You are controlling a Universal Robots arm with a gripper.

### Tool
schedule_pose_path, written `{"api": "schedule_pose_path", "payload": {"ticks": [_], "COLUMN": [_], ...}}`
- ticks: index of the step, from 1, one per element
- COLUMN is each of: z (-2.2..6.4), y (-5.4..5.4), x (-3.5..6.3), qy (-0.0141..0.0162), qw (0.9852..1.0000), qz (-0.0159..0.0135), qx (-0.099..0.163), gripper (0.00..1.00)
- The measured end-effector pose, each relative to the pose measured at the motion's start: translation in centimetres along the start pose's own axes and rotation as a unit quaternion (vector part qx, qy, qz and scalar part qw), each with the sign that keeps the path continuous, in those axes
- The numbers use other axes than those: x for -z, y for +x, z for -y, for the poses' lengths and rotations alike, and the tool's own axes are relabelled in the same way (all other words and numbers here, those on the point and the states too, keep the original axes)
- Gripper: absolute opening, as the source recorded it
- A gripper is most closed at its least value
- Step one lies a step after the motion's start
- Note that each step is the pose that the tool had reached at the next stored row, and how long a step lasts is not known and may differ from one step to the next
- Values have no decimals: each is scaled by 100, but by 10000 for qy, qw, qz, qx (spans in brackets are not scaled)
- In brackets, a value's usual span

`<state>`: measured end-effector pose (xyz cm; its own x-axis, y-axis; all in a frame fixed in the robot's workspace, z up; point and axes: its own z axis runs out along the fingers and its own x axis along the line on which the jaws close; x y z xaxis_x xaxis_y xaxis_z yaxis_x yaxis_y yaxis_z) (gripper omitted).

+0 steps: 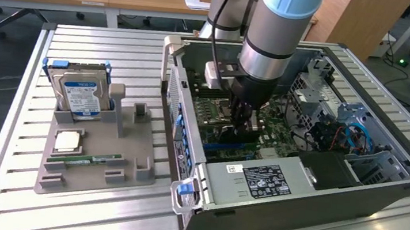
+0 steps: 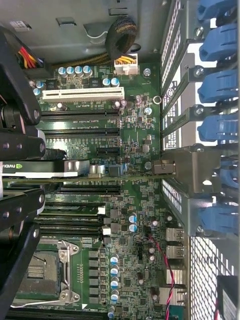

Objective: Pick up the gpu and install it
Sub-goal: 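Insert the gpu into the slot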

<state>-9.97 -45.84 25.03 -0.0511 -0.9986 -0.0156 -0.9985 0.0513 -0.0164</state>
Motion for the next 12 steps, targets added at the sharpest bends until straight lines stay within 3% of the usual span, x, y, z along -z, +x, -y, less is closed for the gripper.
{"api": "schedule_pose_path", "payload": {"ticks": [12], "z": [-6], "y": [0], "x": [-3], "qy": [3], "qw": [9999], "qz": [-2], "qx": [-162], "gripper": [27]}}
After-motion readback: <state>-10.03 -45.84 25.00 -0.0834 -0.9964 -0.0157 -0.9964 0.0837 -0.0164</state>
